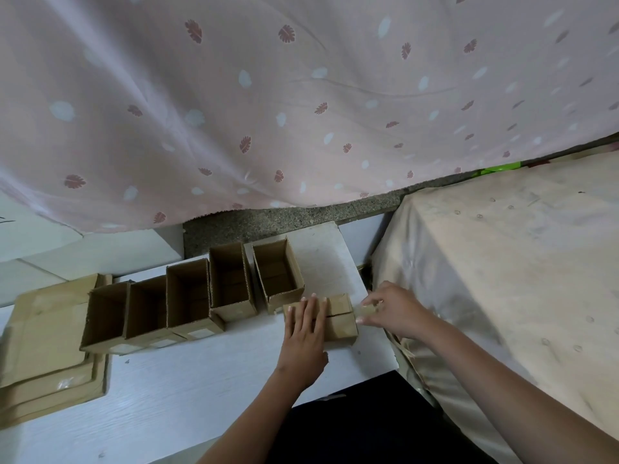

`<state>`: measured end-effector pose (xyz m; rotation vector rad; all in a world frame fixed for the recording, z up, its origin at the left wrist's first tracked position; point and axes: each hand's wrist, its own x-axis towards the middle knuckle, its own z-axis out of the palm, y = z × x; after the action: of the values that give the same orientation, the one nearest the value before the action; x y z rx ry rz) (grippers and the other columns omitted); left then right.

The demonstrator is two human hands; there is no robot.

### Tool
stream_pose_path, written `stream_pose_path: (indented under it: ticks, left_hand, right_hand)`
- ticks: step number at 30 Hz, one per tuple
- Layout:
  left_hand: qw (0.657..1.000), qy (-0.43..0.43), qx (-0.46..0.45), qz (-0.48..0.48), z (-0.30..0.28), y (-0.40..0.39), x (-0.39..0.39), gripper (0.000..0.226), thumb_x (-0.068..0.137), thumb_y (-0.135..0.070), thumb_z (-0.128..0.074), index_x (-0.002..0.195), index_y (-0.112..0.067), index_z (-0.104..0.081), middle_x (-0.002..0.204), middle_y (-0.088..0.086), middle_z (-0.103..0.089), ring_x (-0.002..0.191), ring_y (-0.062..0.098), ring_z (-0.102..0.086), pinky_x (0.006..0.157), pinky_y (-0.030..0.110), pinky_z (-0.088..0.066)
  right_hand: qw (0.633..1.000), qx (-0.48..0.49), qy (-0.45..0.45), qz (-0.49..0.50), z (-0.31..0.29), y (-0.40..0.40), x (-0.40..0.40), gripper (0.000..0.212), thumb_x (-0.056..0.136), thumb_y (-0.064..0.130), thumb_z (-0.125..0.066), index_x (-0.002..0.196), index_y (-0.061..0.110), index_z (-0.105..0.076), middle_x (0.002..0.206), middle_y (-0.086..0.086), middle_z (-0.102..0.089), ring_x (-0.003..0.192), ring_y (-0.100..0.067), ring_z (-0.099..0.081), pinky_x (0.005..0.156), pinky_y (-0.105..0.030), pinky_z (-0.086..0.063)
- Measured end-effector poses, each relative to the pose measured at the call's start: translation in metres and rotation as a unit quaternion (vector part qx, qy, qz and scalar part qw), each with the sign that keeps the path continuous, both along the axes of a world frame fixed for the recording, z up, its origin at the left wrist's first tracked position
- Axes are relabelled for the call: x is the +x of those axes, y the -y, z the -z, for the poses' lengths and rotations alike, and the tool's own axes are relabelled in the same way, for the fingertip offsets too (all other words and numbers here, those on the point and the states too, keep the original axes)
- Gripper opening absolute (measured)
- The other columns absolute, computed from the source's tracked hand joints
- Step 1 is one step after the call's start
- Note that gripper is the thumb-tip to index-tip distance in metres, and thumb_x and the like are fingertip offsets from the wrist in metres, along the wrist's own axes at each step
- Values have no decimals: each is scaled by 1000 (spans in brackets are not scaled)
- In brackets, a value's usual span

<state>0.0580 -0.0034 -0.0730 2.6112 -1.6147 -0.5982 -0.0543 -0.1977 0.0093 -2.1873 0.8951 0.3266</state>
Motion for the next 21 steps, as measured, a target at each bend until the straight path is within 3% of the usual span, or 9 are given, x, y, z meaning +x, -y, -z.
stream_pose_path:
  ticks: [3,6,7,9,12,14,16,18,21]
  left_hand:
    - [999,-20,-34,-4,-13,14,3,110,87,-38,-66,158,-22,16,162,12,-5,153,31,2,123,50,11]
    - [995,-67,-74,-28,-24,33,8,110,81,-45,-72,160,-21,1,153,8,-22,145,28,-18,123,51,-7]
    - [991,-89,-89,-41,-26,38,8,111,78,-48,-75,159,-22,-6,152,6,-25,142,27,-24,121,50,-15]
    - [980,-138,-126,-75,-29,43,10,109,71,-50,-82,155,-24,-18,149,0,-31,136,24,-35,114,47,-31]
    - [953,-203,-184,-129,-28,43,13,103,61,-49,-88,143,-30,-29,137,-8,-40,119,17,-47,96,39,-49]
    - [934,-245,-209,-157,-27,42,14,102,58,-45,-92,139,-33,-31,133,-11,-43,113,11,-50,87,27,-51]
    - [909,-287,-233,-196,-24,39,15,99,57,-39,-94,135,-35,-34,130,-13,-48,110,6,-52,83,16,-48]
    - [890,-307,-251,-227,-19,33,17,96,56,-33,-96,131,-34,-35,124,-13,-55,109,3,-55,83,17,-51]
    - [892,-301,-253,-225,-8,21,14,93,59,-30,-95,128,-34,-34,115,-16,-57,100,4,-58,73,18,-54]
  right_hand:
    - [998,58,-5,-21,-10,-7,4,33,82,23,-79,113,23,-69,117,10,-55,94,-7,-66,93,-28,-50]
    - [994,104,28,-5,-18,-9,10,23,85,9,-71,105,20,-65,80,2,-76,75,-9,-73,86,-35,-57]
    - [994,99,46,4,-21,-9,13,21,84,12,-75,101,19,-66,72,1,-74,69,-6,-72,81,-32,-58]
    - [997,25,75,0,-27,-4,17,23,75,25,-86,91,23,-70,73,10,-69,67,7,-63,66,-9,-47]
    - [993,-21,114,21,-31,4,17,33,62,34,-93,85,22,-73,82,13,-64,70,4,-56,61,-8,-38]
    - [992,3,122,46,-28,2,16,34,62,34,-94,82,23,-69,80,10,-65,68,0,-58,63,-13,-45]
    - [989,45,128,59,-24,-4,14,35,63,29,-94,81,20,-65,88,4,-69,78,-13,-66,75,-30,-54]
    - [983,72,153,68,-21,-9,13,36,64,21,-93,79,17,-60,96,2,-71,86,-23,-69,82,-40,-56]
    - [985,59,146,71,-15,-11,12,40,65,23,-92,80,20,-55,87,2,-67,75,-15,-60,70,-23,-49]
